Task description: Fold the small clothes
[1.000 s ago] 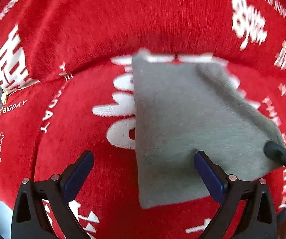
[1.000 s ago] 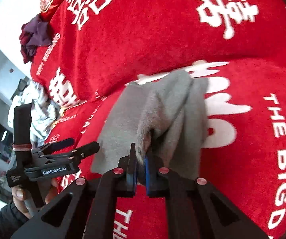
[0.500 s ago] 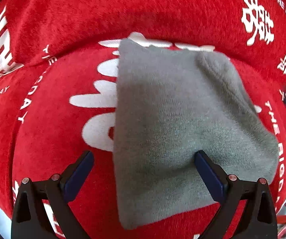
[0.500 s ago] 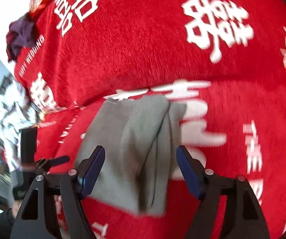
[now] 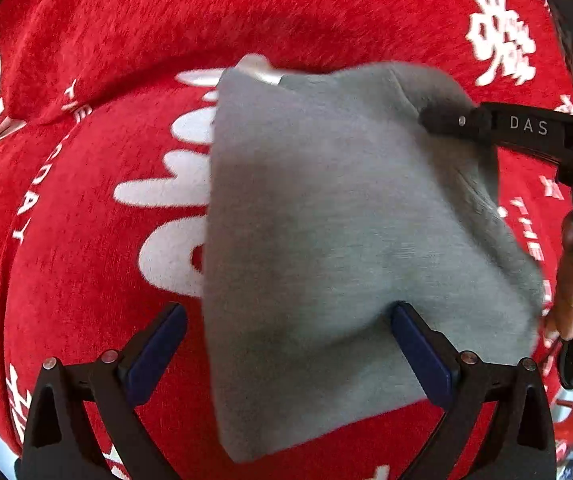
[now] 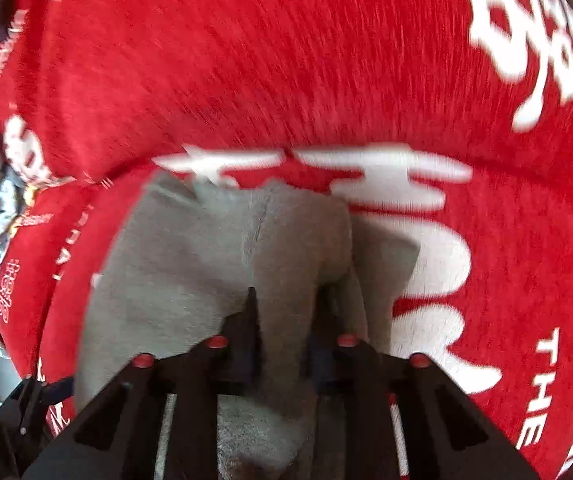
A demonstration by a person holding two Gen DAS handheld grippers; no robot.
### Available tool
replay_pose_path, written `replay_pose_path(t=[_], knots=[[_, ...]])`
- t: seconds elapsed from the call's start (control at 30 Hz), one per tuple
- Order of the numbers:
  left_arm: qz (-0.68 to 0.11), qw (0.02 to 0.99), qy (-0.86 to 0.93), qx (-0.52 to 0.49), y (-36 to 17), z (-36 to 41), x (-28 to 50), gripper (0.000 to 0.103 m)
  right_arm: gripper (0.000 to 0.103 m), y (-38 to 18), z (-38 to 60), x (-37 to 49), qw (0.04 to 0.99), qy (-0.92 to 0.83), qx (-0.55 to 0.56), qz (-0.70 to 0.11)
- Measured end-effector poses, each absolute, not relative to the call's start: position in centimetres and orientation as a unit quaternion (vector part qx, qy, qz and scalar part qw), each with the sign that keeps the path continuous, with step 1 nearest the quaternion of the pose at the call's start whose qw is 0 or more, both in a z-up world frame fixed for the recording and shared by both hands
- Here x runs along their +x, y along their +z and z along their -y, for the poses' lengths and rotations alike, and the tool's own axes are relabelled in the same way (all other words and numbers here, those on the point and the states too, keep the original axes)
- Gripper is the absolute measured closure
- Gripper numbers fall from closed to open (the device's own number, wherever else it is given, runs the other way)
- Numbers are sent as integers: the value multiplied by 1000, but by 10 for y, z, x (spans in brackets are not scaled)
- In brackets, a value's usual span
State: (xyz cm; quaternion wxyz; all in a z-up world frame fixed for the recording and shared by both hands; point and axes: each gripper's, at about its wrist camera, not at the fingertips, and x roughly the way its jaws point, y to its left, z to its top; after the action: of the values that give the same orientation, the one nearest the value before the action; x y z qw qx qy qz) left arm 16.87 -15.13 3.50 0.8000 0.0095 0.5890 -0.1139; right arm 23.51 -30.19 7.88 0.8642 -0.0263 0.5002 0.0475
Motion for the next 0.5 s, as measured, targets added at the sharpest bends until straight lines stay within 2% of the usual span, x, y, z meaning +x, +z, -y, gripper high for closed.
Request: replay_pose_path(t=[0.13, 0.27, 0.33, 0.4, 0.43, 0.5], knots=[[-573, 808, -135, 11, 45, 162, 167, 0, 94, 109, 310, 223, 894, 55, -27, -443], [-605, 784, -121, 72, 17, 181, 169, 0, 93, 67, 329, 248, 864, 7, -59, -500], [-601, 786, -128, 78, 21, 179, 164, 0, 82, 47, 343, 253, 847, 3, -35, -531], [-601, 786, -136, 57, 29, 170, 162, 0, 65, 52, 354, 249, 852, -2, -2, -524], [-595, 791, -137, 44, 37, 162, 162, 0, 61, 63, 359, 244, 860, -9, 12, -510], [-583, 801, -136, 28, 49, 153, 163, 0, 59, 85, 359, 231, 878, -13, 17, -478]])
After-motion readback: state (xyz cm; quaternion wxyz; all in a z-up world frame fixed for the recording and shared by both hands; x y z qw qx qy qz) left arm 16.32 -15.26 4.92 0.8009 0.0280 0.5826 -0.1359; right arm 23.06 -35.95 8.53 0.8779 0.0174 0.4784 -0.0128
